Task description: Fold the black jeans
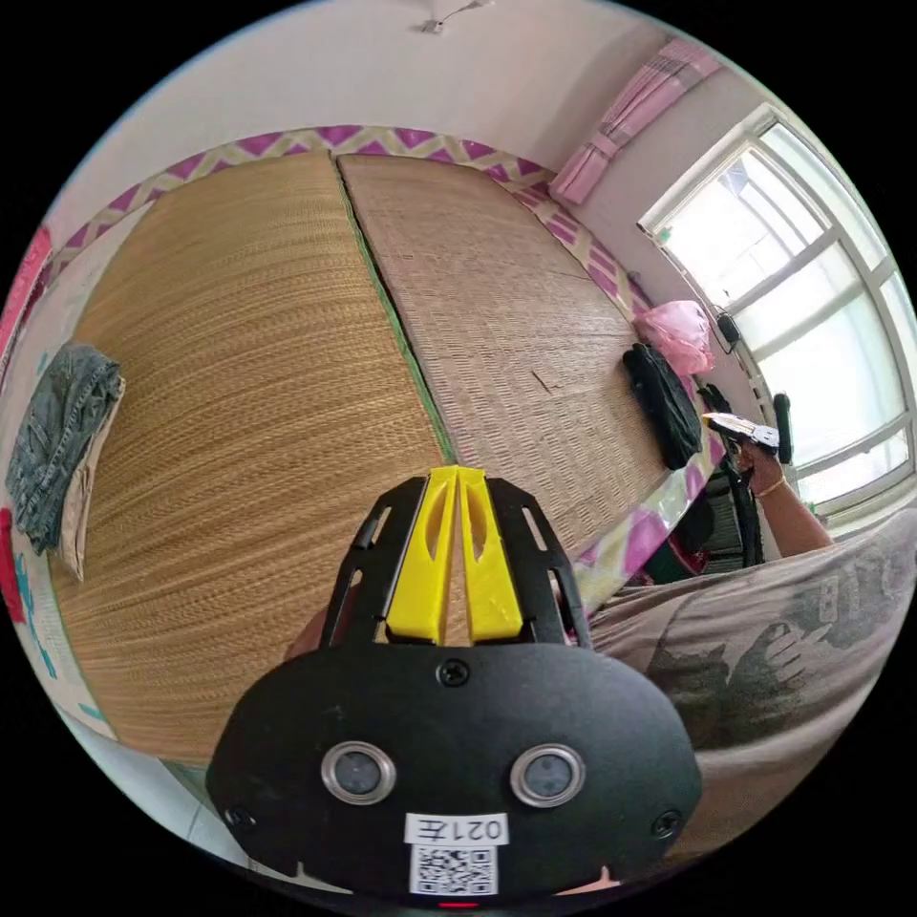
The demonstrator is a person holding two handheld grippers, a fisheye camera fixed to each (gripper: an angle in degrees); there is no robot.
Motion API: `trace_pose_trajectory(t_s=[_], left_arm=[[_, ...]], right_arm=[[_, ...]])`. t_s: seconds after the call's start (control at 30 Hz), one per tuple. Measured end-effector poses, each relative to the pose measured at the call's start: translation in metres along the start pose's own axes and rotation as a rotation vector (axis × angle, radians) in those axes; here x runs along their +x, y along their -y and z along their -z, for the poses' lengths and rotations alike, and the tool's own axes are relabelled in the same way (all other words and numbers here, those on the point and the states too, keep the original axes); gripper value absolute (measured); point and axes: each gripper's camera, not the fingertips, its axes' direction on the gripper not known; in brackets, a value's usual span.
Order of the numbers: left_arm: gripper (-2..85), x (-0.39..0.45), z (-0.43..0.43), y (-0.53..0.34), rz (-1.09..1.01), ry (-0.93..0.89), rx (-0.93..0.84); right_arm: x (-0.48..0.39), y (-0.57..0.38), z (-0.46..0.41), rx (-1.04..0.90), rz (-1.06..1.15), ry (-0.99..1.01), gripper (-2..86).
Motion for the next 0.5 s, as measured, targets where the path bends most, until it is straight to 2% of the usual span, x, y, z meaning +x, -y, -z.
trace_pose_trajectory(t_s=[0.2,0.37,0.5], left_arm=[[-1.0,0.091,-0.019,0.008,0.036,-0.025,-0.051],[-1.0,0.144,-0.012,0.01,0.002,0.022,-0.091],[-1.0,0.159,0.0,-0.002,0.05,0.076,-0.108]], right_arm=[[0.068,0.024,-0.072,-0.011,-0.044,0.055,13.0],[0.085,0.06,-0.107,0.072,-0.077,0.048,14.0],[0.086,0.09,-0.147,0.04,-0.073,0.007,14.7]])
